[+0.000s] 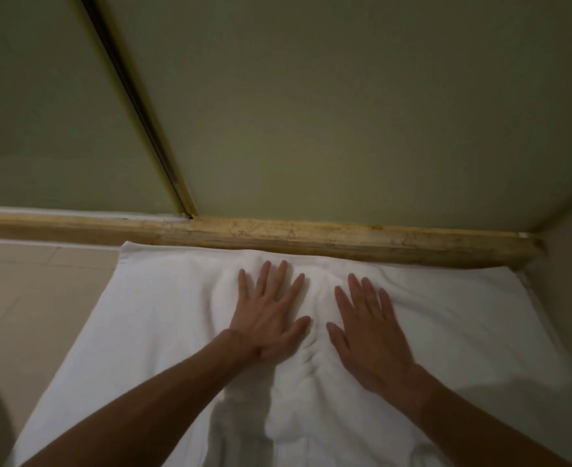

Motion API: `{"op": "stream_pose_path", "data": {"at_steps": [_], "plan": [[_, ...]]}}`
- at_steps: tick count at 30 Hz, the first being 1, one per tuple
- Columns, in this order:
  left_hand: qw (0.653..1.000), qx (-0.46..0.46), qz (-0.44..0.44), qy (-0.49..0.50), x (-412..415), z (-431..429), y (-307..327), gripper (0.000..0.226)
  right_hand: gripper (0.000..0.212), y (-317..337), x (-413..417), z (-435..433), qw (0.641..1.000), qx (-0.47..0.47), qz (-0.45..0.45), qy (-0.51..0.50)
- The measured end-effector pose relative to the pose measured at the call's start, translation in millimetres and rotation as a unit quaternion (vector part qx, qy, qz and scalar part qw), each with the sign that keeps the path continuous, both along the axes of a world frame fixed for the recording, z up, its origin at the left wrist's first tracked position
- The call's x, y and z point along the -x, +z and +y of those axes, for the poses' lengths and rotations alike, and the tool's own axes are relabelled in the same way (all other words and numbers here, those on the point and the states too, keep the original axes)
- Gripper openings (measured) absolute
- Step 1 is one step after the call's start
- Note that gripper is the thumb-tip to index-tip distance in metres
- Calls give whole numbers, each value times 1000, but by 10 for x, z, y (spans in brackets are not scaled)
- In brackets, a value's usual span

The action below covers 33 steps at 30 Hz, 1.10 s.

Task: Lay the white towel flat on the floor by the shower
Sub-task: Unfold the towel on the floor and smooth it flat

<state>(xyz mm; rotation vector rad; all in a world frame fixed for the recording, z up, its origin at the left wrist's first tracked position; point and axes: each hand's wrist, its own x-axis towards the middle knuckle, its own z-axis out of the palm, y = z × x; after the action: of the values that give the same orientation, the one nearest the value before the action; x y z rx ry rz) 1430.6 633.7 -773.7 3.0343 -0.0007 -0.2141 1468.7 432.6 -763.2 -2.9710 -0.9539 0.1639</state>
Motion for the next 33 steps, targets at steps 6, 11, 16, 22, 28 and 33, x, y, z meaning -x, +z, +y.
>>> {"op": "stream_pose_path", "data": {"at_steps": [6,11,16,22,28,33], "plan": [[999,-8,47,-17,-100,-120,-36,77,67,-70,-191,-127,998,19,40,-46],[999,32,7,-43,-67,-251,20,70,61,-38,-138,41,999,-22,26,-12],[999,13,17,-38,-183,-335,-35,61,59,-100,-147,268,999,3,21,34],[1000,3,-6,-23,-252,-185,-150,67,69,-222,-288,150,1000,-7,10,9],[1000,-12,-24,15,-190,111,-191,72,74,-278,-436,-99,999,-9,-5,-40],[998,-1,-33,62,-98,276,-204,75,75,-265,-518,-453,996,4,-1,-94]]}}
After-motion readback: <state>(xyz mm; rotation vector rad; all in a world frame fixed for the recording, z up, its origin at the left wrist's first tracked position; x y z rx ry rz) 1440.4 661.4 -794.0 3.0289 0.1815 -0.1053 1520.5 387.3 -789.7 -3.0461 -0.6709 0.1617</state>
